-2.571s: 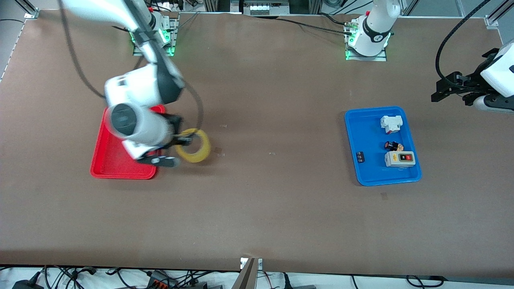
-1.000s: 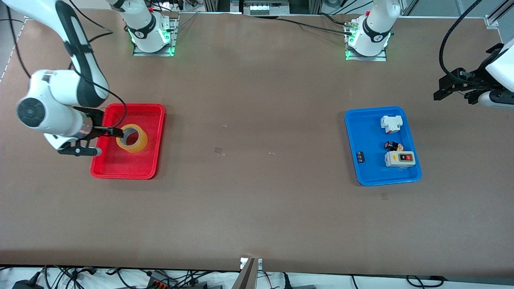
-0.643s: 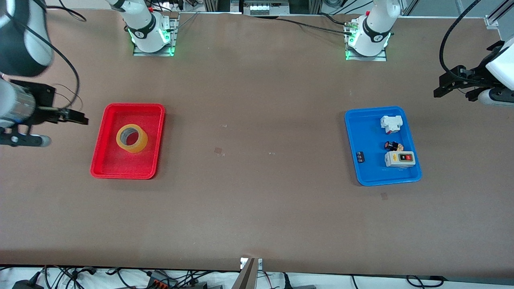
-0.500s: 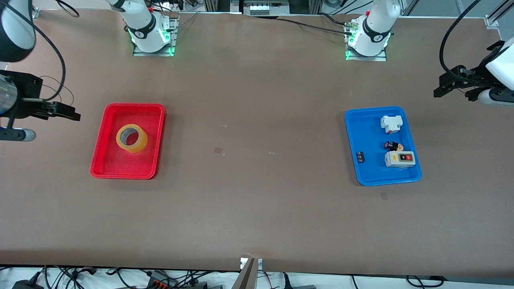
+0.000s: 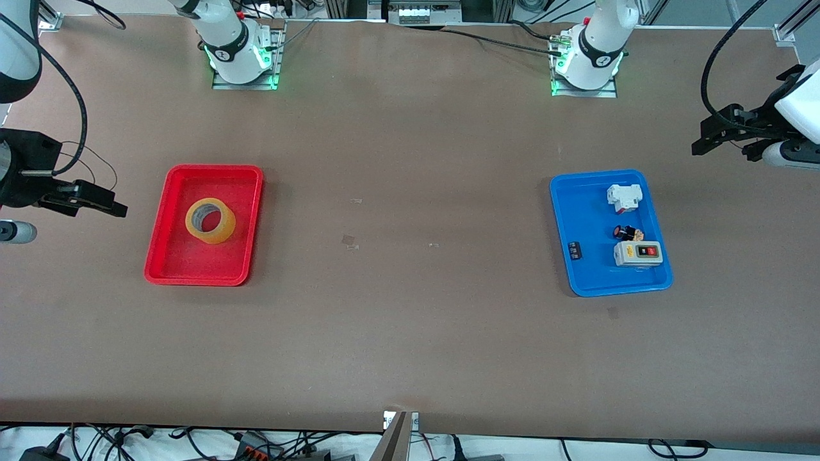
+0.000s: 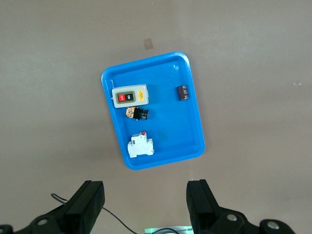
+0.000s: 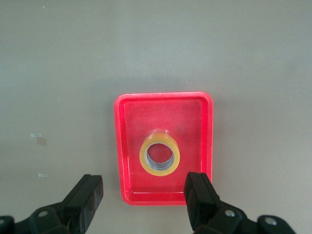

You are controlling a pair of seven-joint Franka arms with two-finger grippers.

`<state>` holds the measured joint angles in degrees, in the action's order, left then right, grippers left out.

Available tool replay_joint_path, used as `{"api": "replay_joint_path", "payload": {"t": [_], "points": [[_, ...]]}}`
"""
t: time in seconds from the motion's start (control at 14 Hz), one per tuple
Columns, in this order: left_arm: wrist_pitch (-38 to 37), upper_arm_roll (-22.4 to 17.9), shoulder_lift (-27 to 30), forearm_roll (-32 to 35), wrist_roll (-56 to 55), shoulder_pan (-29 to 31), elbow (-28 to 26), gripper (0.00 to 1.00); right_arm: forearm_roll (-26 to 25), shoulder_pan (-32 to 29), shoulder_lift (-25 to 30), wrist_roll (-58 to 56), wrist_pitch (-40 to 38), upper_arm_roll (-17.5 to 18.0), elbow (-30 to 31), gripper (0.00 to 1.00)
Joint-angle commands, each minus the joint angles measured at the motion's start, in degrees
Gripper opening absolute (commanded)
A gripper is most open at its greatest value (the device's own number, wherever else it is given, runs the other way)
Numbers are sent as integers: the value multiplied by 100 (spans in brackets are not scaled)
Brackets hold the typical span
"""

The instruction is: Place and move tape with both arms

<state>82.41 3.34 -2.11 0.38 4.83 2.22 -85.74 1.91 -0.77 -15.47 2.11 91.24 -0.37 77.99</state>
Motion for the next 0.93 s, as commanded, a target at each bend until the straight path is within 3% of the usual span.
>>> {"api": "replay_joint_path", "payload": {"t": [0.0,0.29,0.57,0.86], "points": [[-128,9,-18,-29,-61,-12,137,100,47,-194,8,-115,112,28,-153,100],[-137,9,-18,-29,-61,-20,128,100,-172,-222,122,-343,410,37,74,100],[-137,9,-26,-29,-61,-29,128,100,-182,-213,1149,-555,1237,37,1751,100],[-137,9,-35,-29,-61,-47,128,100,-182,-213,1748,-413,1115,46,2404,100]]}}
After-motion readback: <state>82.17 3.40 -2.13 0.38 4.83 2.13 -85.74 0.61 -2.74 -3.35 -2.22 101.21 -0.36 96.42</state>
